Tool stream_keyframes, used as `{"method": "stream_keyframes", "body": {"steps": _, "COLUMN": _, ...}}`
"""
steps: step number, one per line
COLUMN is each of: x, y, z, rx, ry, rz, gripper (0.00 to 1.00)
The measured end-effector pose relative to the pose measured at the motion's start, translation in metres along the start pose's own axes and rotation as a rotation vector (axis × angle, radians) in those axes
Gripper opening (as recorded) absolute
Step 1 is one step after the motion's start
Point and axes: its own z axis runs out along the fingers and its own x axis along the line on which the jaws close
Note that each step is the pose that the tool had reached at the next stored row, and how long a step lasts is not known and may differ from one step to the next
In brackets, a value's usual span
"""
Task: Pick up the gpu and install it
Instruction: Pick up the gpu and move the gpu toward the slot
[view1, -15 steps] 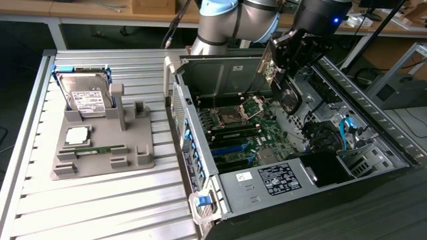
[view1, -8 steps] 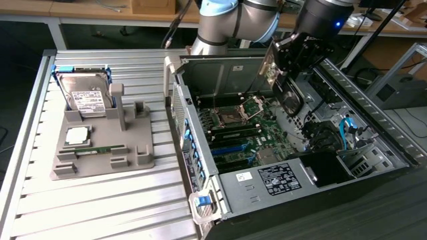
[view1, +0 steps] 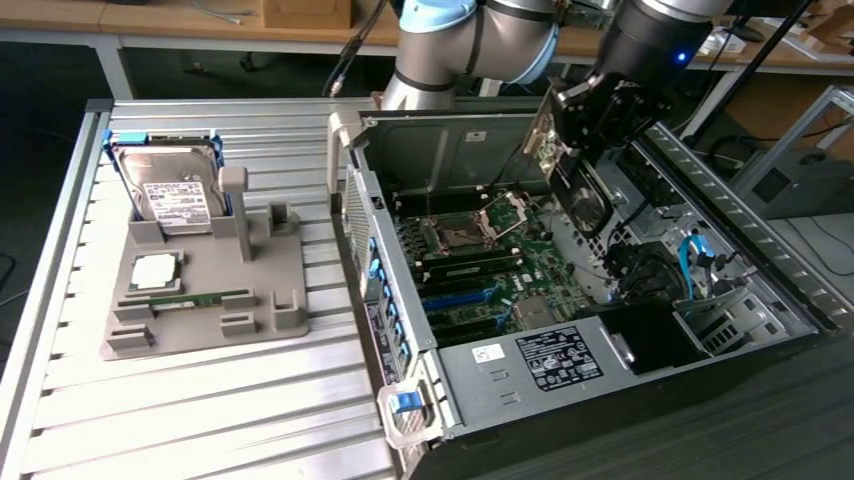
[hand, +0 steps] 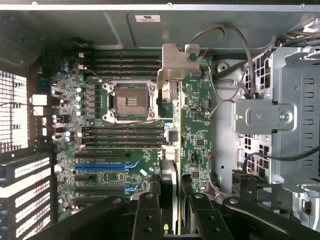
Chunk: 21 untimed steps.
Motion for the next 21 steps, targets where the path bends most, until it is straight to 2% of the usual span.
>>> {"method": "stream_keyframes", "body": {"steps": 10, "x": -0.012, "y": -0.0017, "z": 0.0076, "rx": 0.0, "ry": 0.0021, "rz": -0.002, "gripper": 0.27}}
{"method": "stream_keyframes", "body": {"steps": 21, "x": -0.013, "y": -0.0041, "z": 0.0188, "rx": 0.0, "ry": 0.0025, "rz": -0.002, "gripper": 0.27}}
